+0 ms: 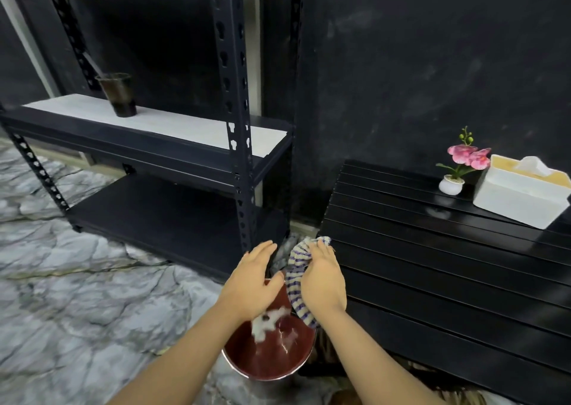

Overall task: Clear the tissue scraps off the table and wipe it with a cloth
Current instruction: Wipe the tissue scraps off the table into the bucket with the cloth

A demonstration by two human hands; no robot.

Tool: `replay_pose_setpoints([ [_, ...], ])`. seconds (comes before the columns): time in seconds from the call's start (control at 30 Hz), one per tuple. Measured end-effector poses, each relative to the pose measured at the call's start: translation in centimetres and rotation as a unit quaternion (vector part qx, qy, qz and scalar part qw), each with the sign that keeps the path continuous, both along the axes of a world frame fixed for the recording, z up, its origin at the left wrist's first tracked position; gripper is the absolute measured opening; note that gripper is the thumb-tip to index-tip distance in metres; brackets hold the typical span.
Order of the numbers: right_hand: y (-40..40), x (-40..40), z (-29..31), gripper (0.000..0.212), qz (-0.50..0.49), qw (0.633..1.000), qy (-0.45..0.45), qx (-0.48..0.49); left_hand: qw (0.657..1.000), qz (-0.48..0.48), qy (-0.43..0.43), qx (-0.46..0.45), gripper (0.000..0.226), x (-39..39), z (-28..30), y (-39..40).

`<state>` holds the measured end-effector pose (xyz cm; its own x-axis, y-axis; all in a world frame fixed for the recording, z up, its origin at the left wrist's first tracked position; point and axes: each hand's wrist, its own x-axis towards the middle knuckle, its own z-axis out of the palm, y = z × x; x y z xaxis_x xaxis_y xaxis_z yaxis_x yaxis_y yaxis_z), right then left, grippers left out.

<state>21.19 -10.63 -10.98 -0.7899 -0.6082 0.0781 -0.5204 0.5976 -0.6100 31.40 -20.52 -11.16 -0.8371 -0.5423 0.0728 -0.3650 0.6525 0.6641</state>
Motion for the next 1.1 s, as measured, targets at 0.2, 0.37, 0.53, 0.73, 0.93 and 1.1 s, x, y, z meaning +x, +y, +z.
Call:
replay_pose_setpoints([
  [0.2, 2.3, -1.1, 1.7, 0.039, -0.068, 0.968, -0.163, -0.178, 1.0, -0.018, -0.005, 0.005, 0.061, -1.9, 0.6, 2.3],
  [0.37, 7.4, -3.4, 2.4, 0.038, -0.141, 0.953, -0.175, -0.205, 0.998, -0.058, -0.007, -0.031, 0.059, -4.5, 0.6, 5.1],
  [0.53, 13.3, -5.9, 2.6, 0.038, -0.192, 0.961, -0.109, -0.169, 0.992, -0.066, -0.044, -0.099, 0.064, -7.0, 0.0, 7.4],
  [0.73, 16.7, -7.6, 1.9, 0.043, -0.181, 0.982, 0.041, 0.046, 0.978, -0.065, -0.088, -0.175, 0.066, -8.9, -0.8, 8.2],
  [0.93, 15.4, -8.0, 0.3, 0.052, -0.155, 0.982, 0.064, 0.086, 0.98, -0.044, -0.087, -0.173, 0.067, -9.2, -1.8, 8.0],
  [1.1, 12.6, -8.8, 0.0, 0.049, -0.067, 0.989, 0.094, 0.095, 0.979, -0.04, -0.08, -0.183, 0.067, -9.3, -2.2, 8.0],
])
